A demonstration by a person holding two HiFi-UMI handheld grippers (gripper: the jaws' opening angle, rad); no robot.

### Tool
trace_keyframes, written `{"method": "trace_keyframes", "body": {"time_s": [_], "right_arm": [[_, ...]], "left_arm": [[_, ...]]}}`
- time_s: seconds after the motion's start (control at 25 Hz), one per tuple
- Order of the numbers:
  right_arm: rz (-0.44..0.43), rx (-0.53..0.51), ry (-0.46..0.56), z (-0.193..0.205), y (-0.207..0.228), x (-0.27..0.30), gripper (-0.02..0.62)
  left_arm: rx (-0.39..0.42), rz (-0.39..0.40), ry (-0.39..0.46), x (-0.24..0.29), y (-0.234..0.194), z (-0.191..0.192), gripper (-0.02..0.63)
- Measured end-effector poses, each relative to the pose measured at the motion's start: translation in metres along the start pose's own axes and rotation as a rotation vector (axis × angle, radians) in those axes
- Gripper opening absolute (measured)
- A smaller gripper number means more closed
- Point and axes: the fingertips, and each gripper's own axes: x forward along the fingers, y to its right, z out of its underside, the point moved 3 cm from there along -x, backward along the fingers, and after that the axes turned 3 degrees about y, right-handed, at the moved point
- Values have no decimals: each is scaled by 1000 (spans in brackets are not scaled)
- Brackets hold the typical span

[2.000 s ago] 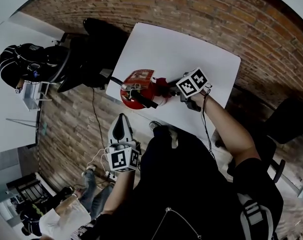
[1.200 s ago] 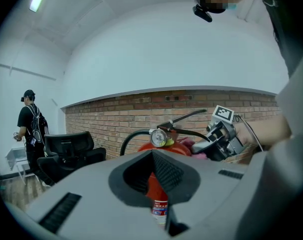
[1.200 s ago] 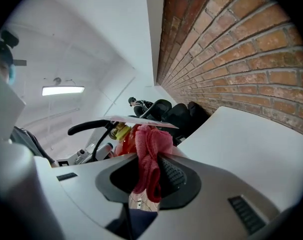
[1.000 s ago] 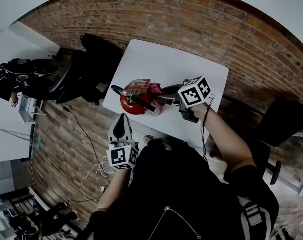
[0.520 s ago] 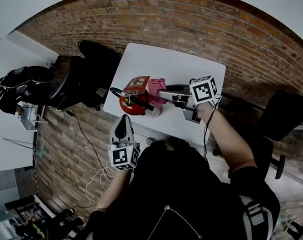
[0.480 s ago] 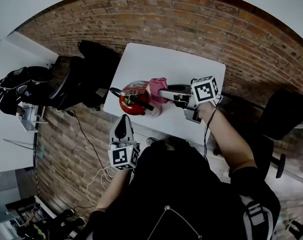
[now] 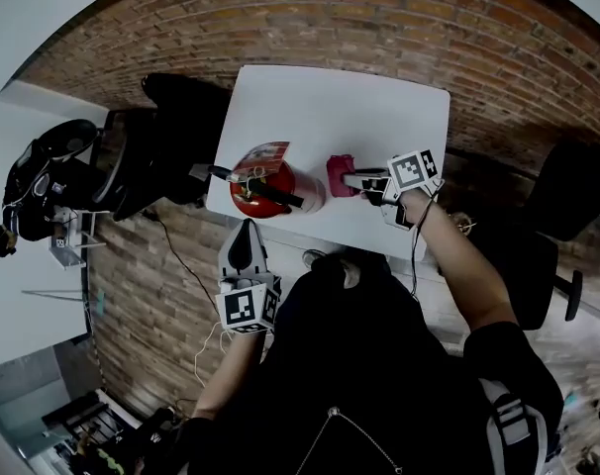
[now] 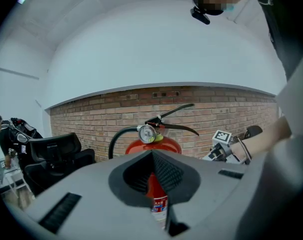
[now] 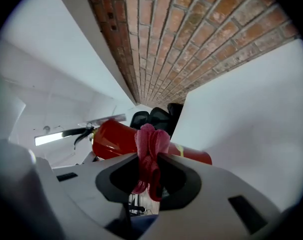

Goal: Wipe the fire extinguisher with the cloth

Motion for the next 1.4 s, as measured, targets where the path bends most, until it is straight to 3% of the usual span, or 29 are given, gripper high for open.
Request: {"method": "trace_keyframes", "body": {"time_s": [0.76, 0.96, 1.4], "right_arm": [[244, 113, -119, 79, 168, 80, 106], [263, 114, -118, 85, 187, 91, 106], [257, 123, -121, 90, 186, 108, 106]], "left_arm": [[-22, -4, -68, 1, -17, 20, 29], [-32, -22, -111, 5, -19, 24, 31], [-32, -30, -100, 9, -29, 22, 31]]}}
